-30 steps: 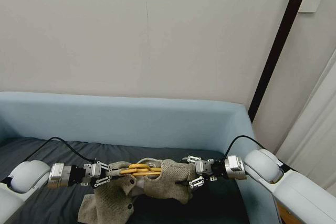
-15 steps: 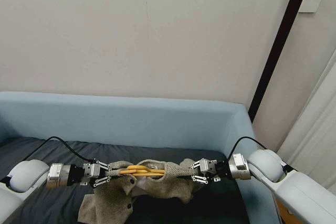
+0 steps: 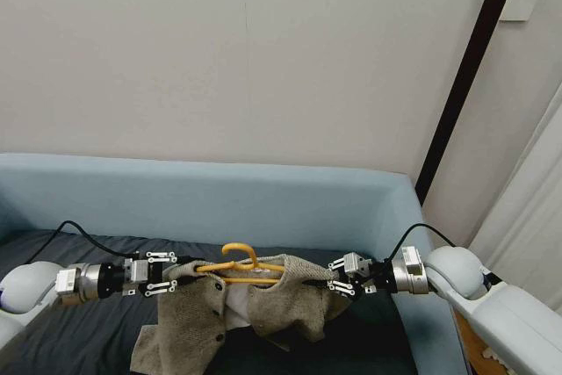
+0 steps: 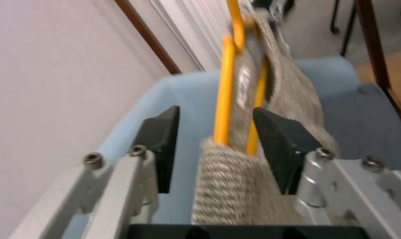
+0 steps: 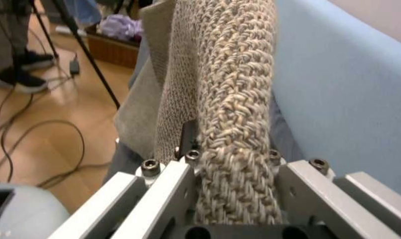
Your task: Pick up the clothes from the sofa and hang them on the clothes hanger.
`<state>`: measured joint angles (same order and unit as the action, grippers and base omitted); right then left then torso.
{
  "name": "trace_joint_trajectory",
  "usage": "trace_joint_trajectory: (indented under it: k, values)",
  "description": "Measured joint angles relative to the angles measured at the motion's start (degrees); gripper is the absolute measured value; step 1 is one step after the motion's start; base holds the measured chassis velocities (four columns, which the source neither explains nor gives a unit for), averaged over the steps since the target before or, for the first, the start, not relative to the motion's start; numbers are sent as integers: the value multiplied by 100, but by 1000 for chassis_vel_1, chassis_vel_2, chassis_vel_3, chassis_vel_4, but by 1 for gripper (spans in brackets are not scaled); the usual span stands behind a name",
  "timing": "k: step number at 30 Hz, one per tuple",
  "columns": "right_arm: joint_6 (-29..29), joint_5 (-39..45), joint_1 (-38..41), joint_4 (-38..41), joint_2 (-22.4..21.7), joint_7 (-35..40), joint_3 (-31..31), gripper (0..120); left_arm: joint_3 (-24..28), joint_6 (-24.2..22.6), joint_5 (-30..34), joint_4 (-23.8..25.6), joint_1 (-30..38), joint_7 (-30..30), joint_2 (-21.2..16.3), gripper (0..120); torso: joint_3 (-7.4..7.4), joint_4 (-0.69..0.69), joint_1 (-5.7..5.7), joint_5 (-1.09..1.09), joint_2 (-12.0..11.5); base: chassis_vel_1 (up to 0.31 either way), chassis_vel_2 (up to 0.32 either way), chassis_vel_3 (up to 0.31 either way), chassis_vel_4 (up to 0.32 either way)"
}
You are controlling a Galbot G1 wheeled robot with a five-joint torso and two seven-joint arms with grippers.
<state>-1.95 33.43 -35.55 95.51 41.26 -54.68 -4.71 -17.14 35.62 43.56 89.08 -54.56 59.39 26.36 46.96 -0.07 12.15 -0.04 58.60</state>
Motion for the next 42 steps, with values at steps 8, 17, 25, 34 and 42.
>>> trace_joint_trajectory:
  k: [8,17,25,34,42]
  values:
    - [-144,602,-192,232,-75,345,220,6,-471,-277,991,807,-484,-1443,170,85,0,5,0,2,0,0,0,0,0]
    - [-73,738,-429,550,-349,948,620,6,-344,-703,-254,2298,-1783,-4730,1405,100,-1,-1,0,0,0,0,0,0,0]
    - [-54,804,-277,528,-342,1223,607,6,-208,-1089,-1698,2421,-2328,-6367,2120,100,-1,0,0,0,0,0,0,0,0]
    - [-11,814,-213,479,-265,1173,552,6,-11,-1574,-2041,2182,-2093,-6834,2382,95,0,-2,0,1,0,0,0,0,0]
    - [5,850,-158,459,-201,1120,516,6,38,-1633,-2079,2127,-2060,-6851,2473,71,0,0,0,0,0,0,0,0,0]
